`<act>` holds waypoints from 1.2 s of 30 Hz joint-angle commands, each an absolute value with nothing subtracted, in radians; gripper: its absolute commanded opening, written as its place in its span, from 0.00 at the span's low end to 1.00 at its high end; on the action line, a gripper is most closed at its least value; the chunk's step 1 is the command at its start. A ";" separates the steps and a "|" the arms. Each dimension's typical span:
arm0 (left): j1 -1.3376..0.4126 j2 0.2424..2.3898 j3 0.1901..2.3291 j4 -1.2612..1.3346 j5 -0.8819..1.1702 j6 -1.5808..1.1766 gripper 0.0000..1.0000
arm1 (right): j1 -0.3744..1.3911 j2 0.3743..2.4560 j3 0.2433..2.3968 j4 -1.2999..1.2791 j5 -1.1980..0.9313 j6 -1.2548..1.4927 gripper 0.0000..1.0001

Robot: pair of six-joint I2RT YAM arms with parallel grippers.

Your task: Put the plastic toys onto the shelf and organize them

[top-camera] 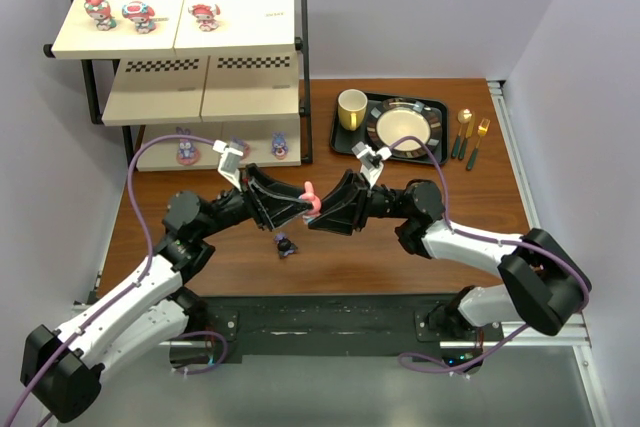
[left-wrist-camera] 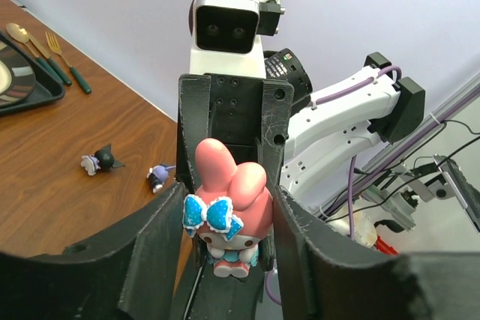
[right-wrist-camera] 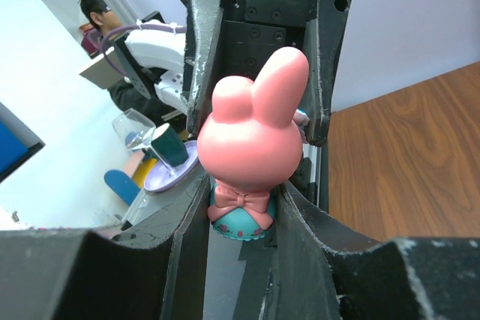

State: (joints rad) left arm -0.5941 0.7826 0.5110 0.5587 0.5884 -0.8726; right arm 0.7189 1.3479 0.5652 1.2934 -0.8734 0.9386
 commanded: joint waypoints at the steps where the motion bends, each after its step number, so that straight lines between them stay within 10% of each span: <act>1: -0.592 0.795 0.523 0.592 0.600 -0.868 0.39 | 0.710 1.358 0.595 1.405 -0.874 0.923 0.03; 8: -0.591 0.798 0.549 0.559 0.577 -0.824 0.00 | 0.710 1.361 0.589 1.364 -0.871 0.898 0.28; 9: -0.592 0.795 0.561 0.513 0.569 -0.792 0.00 | 0.710 1.356 0.586 1.341 -0.868 0.888 0.47; 16: -0.592 0.778 0.780 0.212 0.383 -0.586 0.00 | 0.690 1.238 0.535 1.030 -0.789 0.704 0.92; 24: -0.592 0.906 1.156 -0.078 0.088 -0.408 0.00 | 0.690 1.114 0.543 0.484 -0.614 0.396 0.98; 36: -0.591 1.247 1.702 -0.160 -0.274 -0.190 0.00 | 0.689 1.130 0.445 0.505 -0.592 0.368 0.99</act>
